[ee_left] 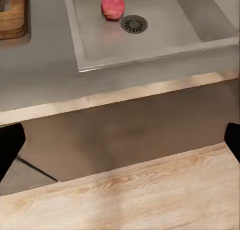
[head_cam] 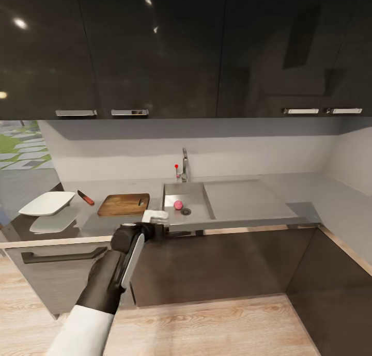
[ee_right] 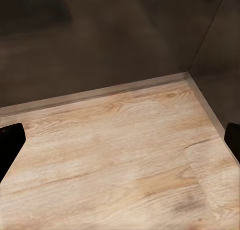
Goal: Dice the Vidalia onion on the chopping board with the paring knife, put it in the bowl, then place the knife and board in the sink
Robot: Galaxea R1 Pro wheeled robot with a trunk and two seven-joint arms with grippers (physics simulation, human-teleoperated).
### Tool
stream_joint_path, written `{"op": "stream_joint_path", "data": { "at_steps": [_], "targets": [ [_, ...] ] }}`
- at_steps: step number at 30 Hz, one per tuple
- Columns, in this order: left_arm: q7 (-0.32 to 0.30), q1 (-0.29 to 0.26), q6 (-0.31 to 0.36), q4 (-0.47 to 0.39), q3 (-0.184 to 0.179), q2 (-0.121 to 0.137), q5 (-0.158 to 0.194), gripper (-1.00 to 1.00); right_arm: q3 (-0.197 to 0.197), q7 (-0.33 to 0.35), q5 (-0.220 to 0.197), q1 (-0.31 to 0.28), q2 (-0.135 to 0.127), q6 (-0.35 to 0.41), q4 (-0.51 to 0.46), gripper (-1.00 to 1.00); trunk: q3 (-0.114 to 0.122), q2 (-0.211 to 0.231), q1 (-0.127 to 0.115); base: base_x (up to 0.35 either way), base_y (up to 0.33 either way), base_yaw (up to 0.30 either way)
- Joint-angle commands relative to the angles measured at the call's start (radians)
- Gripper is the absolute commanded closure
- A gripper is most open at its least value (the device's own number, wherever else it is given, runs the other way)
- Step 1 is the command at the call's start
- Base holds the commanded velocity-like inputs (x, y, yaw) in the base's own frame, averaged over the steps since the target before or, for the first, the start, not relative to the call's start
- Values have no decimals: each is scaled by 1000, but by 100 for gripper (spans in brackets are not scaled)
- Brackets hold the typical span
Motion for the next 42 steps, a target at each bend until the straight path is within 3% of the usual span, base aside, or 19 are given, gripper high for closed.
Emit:
{"op": "stream_joint_path", "data": {
  "at_steps": [1, 6, 10, 15, 26, 42],
  "targets": [
    [6, -62, 11, 59, -2, 0, 3, -100, 2, 0, -7, 0, 0, -1, -1, -100, -2, -2, 1, 0, 0, 0],
    [7, -241, 22, 230, -2, -2, 21, -100, 2, 0, -8, 0, 0, 0, 0, -100, -2, -2, 1, 0, 0, 0],
    [10, -300, 23, 265, -2, -2, 42, -100, 2, -1, -8, 0, 0, -1, 7, -100, -2, -2, 1, 0, 0, 0],
    [3, -314, 23, 246, -5, 5, 65, -100, -1, -3, -10, 0, -2, -1, 10, -100, -2, -2, 1, 0, 0, 0],
    [8, -316, 26, 247, -7, 24, 66, -100, 2, -3, -11, 0, 0, 0, 15, -100, -2, -2, 1, 36, -28, 0],
    [8, -316, -16, 399, -3, 24, 65, -100, 2, -3, -11, 0, 0, 5, 21, -100, -2, -2, 1, 215, -219, 0]
  ]
}}
